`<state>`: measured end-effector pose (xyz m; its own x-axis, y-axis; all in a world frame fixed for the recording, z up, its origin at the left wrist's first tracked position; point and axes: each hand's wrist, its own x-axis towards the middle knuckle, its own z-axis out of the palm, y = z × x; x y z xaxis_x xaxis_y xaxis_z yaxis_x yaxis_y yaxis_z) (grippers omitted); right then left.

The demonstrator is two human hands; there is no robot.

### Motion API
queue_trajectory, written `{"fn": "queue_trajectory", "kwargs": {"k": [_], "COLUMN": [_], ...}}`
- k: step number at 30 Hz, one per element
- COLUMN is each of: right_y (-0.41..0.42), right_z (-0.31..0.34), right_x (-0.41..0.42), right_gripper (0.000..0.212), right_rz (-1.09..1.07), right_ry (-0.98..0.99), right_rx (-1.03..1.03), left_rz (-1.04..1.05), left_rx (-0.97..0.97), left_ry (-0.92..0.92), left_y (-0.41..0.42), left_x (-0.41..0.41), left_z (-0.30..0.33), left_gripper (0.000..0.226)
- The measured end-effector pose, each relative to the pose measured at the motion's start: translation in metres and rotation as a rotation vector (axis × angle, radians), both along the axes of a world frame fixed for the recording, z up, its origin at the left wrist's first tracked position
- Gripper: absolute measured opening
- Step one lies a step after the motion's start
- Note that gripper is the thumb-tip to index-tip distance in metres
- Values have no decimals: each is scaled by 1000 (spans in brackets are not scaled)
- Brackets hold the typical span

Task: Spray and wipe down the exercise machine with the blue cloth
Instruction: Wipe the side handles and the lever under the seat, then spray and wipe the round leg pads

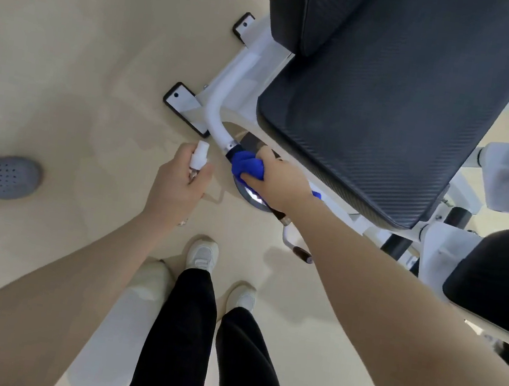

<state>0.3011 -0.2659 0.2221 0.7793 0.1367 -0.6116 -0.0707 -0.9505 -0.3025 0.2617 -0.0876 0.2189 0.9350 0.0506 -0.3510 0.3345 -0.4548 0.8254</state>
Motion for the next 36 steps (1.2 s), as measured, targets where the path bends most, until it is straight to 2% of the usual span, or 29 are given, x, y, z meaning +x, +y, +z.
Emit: {"fn": "queue_trajectory", "kwargs": {"k": [3,6,9,14,15,19,24,27,29,33,36], "right_y": [-35,-55,-63,-75,-86,-135,-226,-268,-280,-293,-306], "right_z": [12,21,22,39,44,70,116,141,145,138,126], "right_x": [-23,-36,-47,-58,-62,-88,-141,-180,-195,-205,-223], "right_gripper": [35,35,28,29,28,32,36,22,17,27,25], "right_rz": [-83,-285,-404,-270,-296,-542,-904,-1009,-898,-975,-977], "right_ry": [141,297,331,144,100,-35,-209,-175,-90,-167,-191], "right_rx": [101,238,306,123,116,128,-220,-360,-513,-498,-526], "left_rz": [-40,-89,-132,-210,-245,-385,-716,-858,-931,-1056,-1097], "left_rx": [4,-34,-13,10,5,-44,-123,-179,-190,-162,-136], "left_ry": [23,17,7,24,22,-16,-82,-161,-188,-173,-177], "left_y": [-11,-29,-42,-67,-77,-114,-185,-235,-262,-309,-341], "left_x": [2,5,5,-1,-1,0,4,-1,-8,-26,-47], "left_z": [3,12,18,24,28,50,94,115,121,122,112], "left_gripper": [9,10,15,21,24,36,38,43,44,37,38]}}
